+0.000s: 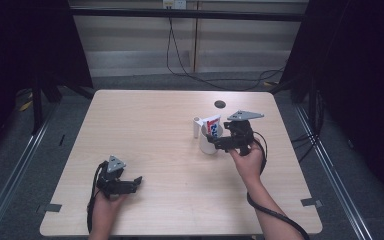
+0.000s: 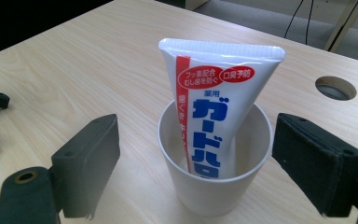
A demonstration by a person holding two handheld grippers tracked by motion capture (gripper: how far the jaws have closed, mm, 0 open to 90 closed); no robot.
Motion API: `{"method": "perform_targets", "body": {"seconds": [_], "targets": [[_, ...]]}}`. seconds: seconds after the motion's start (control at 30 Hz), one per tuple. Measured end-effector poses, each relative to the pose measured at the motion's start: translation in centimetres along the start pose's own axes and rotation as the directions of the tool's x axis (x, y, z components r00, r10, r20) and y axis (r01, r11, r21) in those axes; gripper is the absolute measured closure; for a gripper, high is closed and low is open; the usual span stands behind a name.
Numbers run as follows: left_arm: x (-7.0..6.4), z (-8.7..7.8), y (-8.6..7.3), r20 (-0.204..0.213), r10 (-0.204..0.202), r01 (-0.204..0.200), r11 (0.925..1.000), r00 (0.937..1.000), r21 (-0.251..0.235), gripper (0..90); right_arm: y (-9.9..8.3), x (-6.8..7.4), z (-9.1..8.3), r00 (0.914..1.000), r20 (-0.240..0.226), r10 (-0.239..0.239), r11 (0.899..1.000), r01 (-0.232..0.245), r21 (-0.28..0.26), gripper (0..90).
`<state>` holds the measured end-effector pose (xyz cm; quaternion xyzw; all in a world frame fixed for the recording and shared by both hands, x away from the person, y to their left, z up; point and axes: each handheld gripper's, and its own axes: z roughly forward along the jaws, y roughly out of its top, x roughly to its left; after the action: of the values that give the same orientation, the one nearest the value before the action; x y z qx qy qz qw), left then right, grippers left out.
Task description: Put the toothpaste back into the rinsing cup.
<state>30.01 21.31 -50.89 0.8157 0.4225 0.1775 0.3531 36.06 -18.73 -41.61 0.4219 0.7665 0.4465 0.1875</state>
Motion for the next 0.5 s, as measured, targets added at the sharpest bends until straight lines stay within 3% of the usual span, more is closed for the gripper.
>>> {"method": "perform_targets", "body": {"seconds": [0.5], "targets": [[0.0, 0.0, 0.0, 0.000, -0.001, 0.001, 1.0000, 1.0000, 0.000, 15.9, -0.1, -0.2, -1.1, 0.9997, -0.010, -0.021, 1.000, 0.021, 0.020, 14.6]]}}
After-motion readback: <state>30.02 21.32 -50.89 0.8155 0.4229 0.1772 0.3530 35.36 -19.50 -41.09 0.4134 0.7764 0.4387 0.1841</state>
